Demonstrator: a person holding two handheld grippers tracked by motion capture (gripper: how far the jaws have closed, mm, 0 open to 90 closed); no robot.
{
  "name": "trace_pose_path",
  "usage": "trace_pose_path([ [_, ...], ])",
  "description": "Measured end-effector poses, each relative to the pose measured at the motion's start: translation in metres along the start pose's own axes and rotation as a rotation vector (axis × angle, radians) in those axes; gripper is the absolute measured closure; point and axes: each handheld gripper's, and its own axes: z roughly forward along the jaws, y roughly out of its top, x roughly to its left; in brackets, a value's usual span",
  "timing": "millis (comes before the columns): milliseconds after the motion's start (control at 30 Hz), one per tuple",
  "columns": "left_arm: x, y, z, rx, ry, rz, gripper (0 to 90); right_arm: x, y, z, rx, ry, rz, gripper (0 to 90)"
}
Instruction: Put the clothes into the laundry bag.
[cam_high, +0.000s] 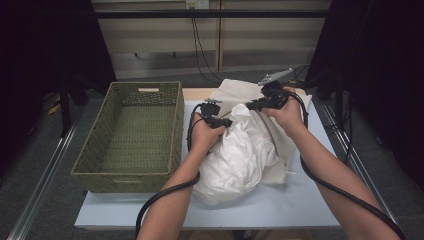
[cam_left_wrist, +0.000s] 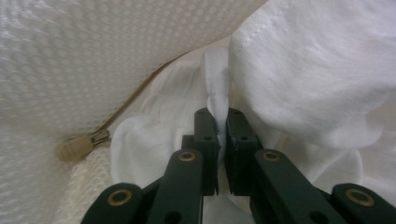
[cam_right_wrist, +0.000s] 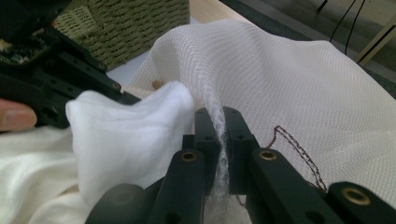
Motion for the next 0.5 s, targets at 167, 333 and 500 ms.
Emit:
trace_pose_path([
  [167, 0.001, 0.001, 0.001, -0.037, 0.056, 0.009, 84.9, 0.004, 0.003, 0.0, -0.007, 0.033, 0.002, 87.1],
  [333, 0.001, 0.003, -0.005, -0.028, 0.074, 0.0, 77.5, 0.007, 0.003, -0.004, -0.003, 0.037, -0.001, 87.1],
  [500, -0.005, 0.009, -0.024, -0.023, 0.111, -0.03, 46.4, 0.004, 0.002, -0.007, -0.001, 0.029, 0.002, 87.1],
])
